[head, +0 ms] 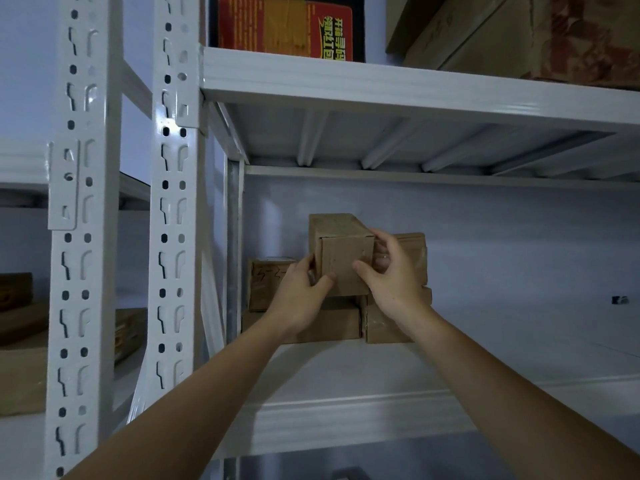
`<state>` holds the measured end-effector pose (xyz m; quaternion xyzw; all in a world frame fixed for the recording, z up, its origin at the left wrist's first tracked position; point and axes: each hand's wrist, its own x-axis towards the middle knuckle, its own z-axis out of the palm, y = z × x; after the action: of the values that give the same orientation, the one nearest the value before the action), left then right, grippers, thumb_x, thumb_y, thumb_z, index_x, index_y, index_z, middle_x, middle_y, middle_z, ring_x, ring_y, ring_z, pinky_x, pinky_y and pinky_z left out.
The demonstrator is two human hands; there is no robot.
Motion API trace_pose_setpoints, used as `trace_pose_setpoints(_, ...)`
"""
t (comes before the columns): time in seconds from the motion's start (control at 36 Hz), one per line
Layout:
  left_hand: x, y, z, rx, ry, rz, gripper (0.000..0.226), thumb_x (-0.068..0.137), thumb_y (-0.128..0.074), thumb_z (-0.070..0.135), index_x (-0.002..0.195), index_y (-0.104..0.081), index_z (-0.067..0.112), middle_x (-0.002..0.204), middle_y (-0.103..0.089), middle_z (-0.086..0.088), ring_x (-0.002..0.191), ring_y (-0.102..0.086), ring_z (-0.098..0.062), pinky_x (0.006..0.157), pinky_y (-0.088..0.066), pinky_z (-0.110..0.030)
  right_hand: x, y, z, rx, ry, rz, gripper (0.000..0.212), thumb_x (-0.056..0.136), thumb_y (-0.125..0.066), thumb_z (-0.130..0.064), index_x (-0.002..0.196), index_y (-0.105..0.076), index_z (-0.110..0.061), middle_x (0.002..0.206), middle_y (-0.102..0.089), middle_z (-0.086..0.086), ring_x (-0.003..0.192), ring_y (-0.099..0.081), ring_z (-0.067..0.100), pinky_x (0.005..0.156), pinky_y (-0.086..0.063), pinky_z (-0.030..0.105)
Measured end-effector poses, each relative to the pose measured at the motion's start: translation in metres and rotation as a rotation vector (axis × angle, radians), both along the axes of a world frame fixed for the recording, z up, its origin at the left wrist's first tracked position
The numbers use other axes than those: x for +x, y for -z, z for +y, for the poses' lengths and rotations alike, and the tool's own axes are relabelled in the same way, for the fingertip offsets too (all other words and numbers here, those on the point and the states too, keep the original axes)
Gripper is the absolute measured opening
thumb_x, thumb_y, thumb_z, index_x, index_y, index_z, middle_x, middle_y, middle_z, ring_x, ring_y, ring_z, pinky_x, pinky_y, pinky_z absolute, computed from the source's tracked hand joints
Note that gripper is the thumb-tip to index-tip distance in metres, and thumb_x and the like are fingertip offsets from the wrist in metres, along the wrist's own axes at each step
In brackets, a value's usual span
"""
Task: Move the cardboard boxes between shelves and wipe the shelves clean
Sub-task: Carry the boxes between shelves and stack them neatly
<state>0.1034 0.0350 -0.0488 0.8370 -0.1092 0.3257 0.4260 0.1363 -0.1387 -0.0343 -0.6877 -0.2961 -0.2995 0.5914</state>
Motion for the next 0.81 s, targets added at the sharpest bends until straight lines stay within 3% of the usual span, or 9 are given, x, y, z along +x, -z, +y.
trace_pose_setpoints(0.14, 0.005, 0.006, 0.000, 0.000, 0.000, -0.015, 0.044, 0.102, -0.055, 0.040, 0.142, -0.055, 0.022, 0.130, -0.063, 0.004, 0.117, -0.061, -0.010, 0.091, -0.049, -0.017, 0.003, 0.002, 0.002, -0.054, 0.027, 0.009, 0.061, 0.093, -0.074, -0.018, 0.144, -0.046, -0.033, 0.130, -0.061, -0.013, 0.115, -0.063, 0.009, 0.099, -0.057, 0.041)
trace_pose_setpoints(0.22, 0.005, 0.009, 0.004, 0.013, -0.072, -0.010, 0.064, 0.091, -0.054, 0.060, 0.141, -0.057, 0.019, 0.128, -0.065, 0.005, 0.117, -0.062, -0.013, 0.098, -0.053, -0.032, 0.006, 0.007, 0.003, -0.083, 0.047, 0.042, 0.063, 0.092, -0.074, -0.015, 0.147, -0.044, -0.026, 0.124, -0.061, -0.012, 0.106, -0.064, 0.007, 0.098, -0.056, 0.035)
trace_pose_setpoints(0.33, 0.007, 0.014, 0.007, 0.027, -0.118, 0.055, 0.047, 0.101, -0.058, 0.043, 0.135, -0.059, 0.011, 0.121, -0.068, 0.001, 0.106, -0.065, -0.015, 0.091, -0.054, -0.033, 0.015, 0.016, 0.008, -0.137, 0.116, 0.063, 0.044, 0.091, -0.076, -0.015, 0.122, -0.046, -0.027, 0.104, -0.060, -0.017, 0.086, -0.061, -0.001, 0.073, -0.051, 0.018)
trace_pose_setpoints(0.44, 0.016, 0.022, 0.012, 0.116, -0.226, 0.123, 0.049, 0.101, -0.058, 0.046, 0.134, -0.057, 0.011, 0.122, -0.065, -0.003, 0.107, -0.062, -0.020, 0.095, -0.053, -0.041, 0.025, 0.027, 0.016, -0.238, 0.235, 0.037, 0.040, 0.088, -0.078, -0.020, 0.107, -0.045, -0.031, 0.097, -0.058, -0.016, 0.084, -0.062, 0.008, 0.076, -0.056, 0.034)
trace_pose_setpoints(0.56, 0.017, 0.021, 0.013, 0.175, -0.315, 0.143, 0.045, 0.101, -0.055, 0.050, 0.130, -0.056, 0.015, 0.119, -0.066, -0.003, 0.106, -0.063, -0.024, 0.083, -0.048, -0.034, 0.028, 0.027, 0.023, -0.282, 0.341, 0.003, 0.035, 0.087, -0.078, -0.021, 0.104, -0.048, -0.027, 0.084, -0.057, -0.007, 0.079, -0.058, 0.012, 0.072, -0.055, 0.037)
trace_pose_setpoints(0.69, 0.023, 0.014, 0.016, 0.273, -0.446, 0.195, 0.043, 0.096, -0.052, 0.062, 0.090, -0.059, 0.020, 0.087, -0.068, -0.005, 0.082, -0.067, -0.028, 0.066, -0.050, -0.034, 0.030, 0.026, 0.032, -0.325, 0.371, 0.068, 0.023, 0.089, -0.071, -0.012, 0.101, -0.052, -0.021, 0.080, -0.060, -0.004, 0.076, -0.061, 0.015, 0.076, -0.057, 0.043)
trace_pose_setpoints(0.75, 0.024, 0.010, 0.016, 0.294, -0.469, 0.216, 0.046, 0.097, -0.053, 0.059, 0.074, -0.058, 0.019, 0.074, -0.065, -0.004, 0.069, -0.065, -0.025, 0.060, -0.046, -0.030, 0.031, 0.025, 0.036, -0.373, 0.335, 0.119, 0.021, 0.089, -0.069, -0.011, 0.103, -0.056, -0.020, 0.086, -0.062, -0.005, 0.084, -0.063, 0.017, 0.082, -0.057, 0.044)
trace_pose_setpoints(0.81, 0.026, 0.007, 0.017, 0.315, -0.492, 0.238, 0.047, 0.099, -0.053, 0.055, 0.070, -0.059, 0.018, 0.069, -0.063, -0.001, 0.064, -0.061, -0.020, 0.058, -0.045, -0.029, 0.032, 0.024, 0.039, -0.444, 0.308, 0.169, 0.025, 0.088, -0.069, -0.014, 0.110, -0.059, -0.018, 0.099, -0.064, -0.002, 0.098, -0.064, 0.022, 0.090, -0.055, 0.042)
